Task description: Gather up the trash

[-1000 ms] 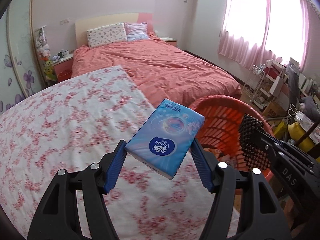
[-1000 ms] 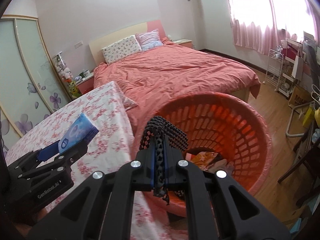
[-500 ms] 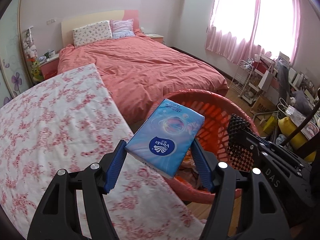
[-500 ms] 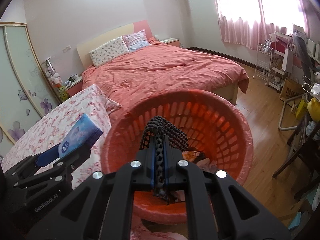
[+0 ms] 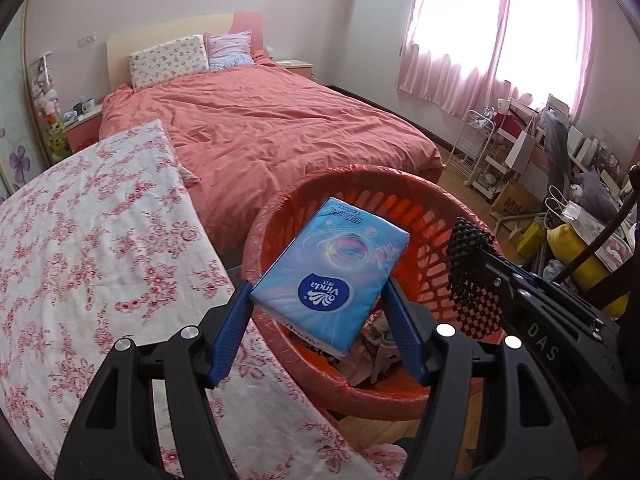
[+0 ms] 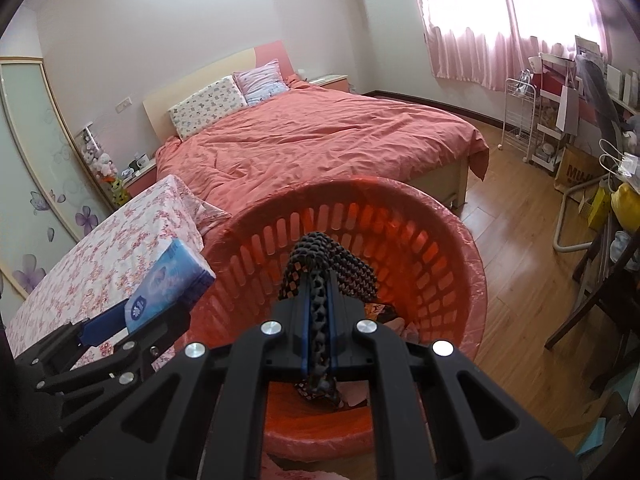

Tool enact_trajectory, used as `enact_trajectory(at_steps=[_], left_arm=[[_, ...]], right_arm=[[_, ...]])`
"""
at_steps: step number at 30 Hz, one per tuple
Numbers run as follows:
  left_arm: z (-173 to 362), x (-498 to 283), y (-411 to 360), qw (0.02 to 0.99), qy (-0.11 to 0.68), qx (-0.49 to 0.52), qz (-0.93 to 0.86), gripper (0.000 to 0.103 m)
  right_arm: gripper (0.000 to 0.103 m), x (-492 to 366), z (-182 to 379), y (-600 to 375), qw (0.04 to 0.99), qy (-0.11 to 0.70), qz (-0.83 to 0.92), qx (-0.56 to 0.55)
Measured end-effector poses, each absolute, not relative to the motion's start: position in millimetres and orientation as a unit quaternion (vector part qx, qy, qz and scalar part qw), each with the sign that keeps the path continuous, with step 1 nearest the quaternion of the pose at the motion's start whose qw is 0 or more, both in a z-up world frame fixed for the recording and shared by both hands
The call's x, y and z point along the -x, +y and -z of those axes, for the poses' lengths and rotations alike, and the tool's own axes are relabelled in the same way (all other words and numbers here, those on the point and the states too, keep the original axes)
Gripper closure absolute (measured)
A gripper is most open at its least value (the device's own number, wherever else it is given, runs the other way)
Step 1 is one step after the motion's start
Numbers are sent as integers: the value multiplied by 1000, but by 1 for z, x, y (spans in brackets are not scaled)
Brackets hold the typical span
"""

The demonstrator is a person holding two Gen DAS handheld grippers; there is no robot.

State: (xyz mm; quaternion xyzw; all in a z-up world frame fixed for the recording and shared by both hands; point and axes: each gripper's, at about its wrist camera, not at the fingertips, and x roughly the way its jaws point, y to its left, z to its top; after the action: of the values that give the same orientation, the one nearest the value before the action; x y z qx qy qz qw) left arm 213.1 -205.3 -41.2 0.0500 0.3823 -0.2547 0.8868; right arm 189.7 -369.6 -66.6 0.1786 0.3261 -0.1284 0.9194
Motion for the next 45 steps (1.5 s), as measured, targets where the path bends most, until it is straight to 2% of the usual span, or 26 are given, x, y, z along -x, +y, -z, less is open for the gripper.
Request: enact_trajectory(at_steps=[10,14,18,25,31,35,39,45], left_arm=[[45,-214,-217,882,386,-51,264,38],[47,-214,-221,878,390,-53,271,37],[50,-215,-223,875,395,-57,273,36],[51,-218,-216,878,399,-54,259,35],[38,-215,-192,888,390,-44,240,35],[22,-205,-170,900,368,-44,229,35],[4,-183,-140,916,336,-42,214,28],[-11,-143,-101,937,292,-43,186,13]], right_arm=[[94,-189,70,-385,916,324,136,-192],[87,-189,72,-392,913,325,132,-207],[75,-189,74,-398,910,325,131,-220],[69,-183,73,-403,909,321,140,-227],[59,-172,61,-399,913,310,143,-225],[45,-156,46,-385,921,296,141,-208],[25,-132,29,-365,933,275,139,-187],[4,-95,7,-327,949,242,137,-152]])
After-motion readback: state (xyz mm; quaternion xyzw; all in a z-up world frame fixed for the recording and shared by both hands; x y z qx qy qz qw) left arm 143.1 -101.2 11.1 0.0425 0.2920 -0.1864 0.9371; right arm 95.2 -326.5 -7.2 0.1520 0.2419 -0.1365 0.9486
